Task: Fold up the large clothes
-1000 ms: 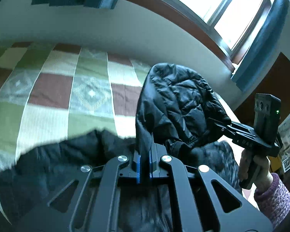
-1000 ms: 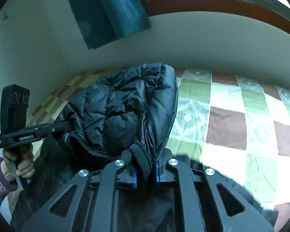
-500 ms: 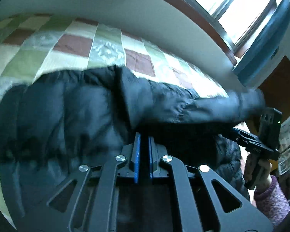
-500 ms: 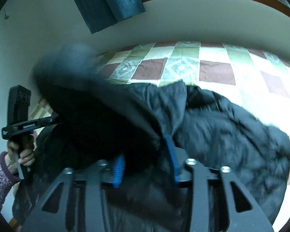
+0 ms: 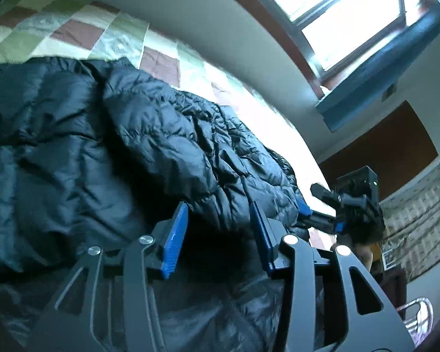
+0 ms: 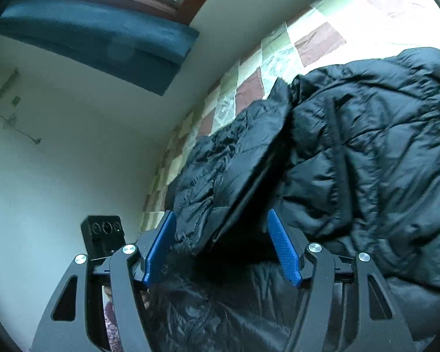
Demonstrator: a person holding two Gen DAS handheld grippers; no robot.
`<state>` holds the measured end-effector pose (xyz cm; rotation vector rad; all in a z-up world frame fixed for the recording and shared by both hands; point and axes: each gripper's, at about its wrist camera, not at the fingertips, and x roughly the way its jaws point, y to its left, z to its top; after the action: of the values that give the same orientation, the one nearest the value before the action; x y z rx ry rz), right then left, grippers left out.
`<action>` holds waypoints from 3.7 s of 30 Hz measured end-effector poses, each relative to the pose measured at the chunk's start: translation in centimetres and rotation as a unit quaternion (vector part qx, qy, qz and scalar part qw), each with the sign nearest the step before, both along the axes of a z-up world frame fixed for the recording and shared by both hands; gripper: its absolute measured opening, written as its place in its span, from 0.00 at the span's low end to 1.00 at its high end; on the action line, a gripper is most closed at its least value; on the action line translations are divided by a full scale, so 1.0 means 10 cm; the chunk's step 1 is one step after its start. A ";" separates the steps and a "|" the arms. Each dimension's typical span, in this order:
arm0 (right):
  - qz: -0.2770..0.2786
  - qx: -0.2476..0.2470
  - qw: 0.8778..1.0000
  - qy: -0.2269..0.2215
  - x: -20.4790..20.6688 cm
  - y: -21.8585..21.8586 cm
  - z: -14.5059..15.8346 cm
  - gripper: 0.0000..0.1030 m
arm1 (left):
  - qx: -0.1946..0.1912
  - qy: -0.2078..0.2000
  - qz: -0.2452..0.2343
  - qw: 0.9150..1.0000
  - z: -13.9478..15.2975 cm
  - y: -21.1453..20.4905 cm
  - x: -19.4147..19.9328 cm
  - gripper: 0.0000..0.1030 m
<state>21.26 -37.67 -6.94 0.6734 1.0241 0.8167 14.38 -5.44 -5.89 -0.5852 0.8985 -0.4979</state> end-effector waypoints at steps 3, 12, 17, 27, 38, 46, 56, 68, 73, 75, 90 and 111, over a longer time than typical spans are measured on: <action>0.008 -0.040 0.999 0.006 0.00 0.21 -0.06 0.23 | 0.018 0.009 0.016 1.000 -0.08 -0.07 0.06 0.28; 0.006 -0.155 0.987 -0.030 -0.11 0.52 -0.18 0.17 | 0.113 0.026 0.043 0.992 -0.30 -0.05 0.09 0.04; 0.009 -0.188 0.981 -0.055 -0.09 0.66 -0.19 0.17 | 0.137 0.022 0.042 0.989 -0.36 -0.08 0.12 0.04; 0.013 -0.224 0.971 -0.081 -0.11 0.76 -0.28 0.15 | 0.139 0.020 0.043 0.989 -0.48 -0.07 0.12 0.04; 0.013 -0.225 0.971 -0.080 -0.08 0.76 -0.33 0.14 | 0.135 0.019 0.043 0.990 -0.52 -0.05 0.13 0.04; 0.013 -0.236 0.968 -0.088 -0.08 0.77 -0.35 0.14 | 0.133 0.020 0.043 0.990 -0.52 -0.06 0.13 0.04; 0.015 -0.178 0.982 -0.056 -0.13 0.56 -0.27 0.41 | 0.162 -0.001 0.029 0.986 -0.29 -0.07 -0.05 0.16; -0.044 -0.201 0.976 -0.067 -0.99 -0.70 0.04 0.68 | 0.203 -0.013 0.104 0.974 0.06 0.89 -1.24 0.55; -0.082 -0.225 0.970 -0.033 -1.41 -1.32 -0.02 0.68 | 0.205 0.008 0.154 0.967 0.01 1.44 -1.87 0.55; -0.085 -0.224 0.971 -0.010 -1.59 -1.50 -0.09 0.68 | 0.201 0.016 0.160 0.966 -0.02 1.58 -2.10 0.55; 0.001 -0.099 0.993 0.064 -2.39 -1.66 -0.31 0.68 | 0.089 0.059 0.023 0.994 -0.18 1.40 -3.02 0.47; 0.026 0.054 0.997 0.042 -2.08 -1.52 0.00 0.11 | -0.049 0.006 0.067 0.997 0.19 1.46 -2.48 0.02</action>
<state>0.46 -52.85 -6.94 0.7803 1.0829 0.9005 -10.41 9.12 -4.00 -0.7326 0.8447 -0.4192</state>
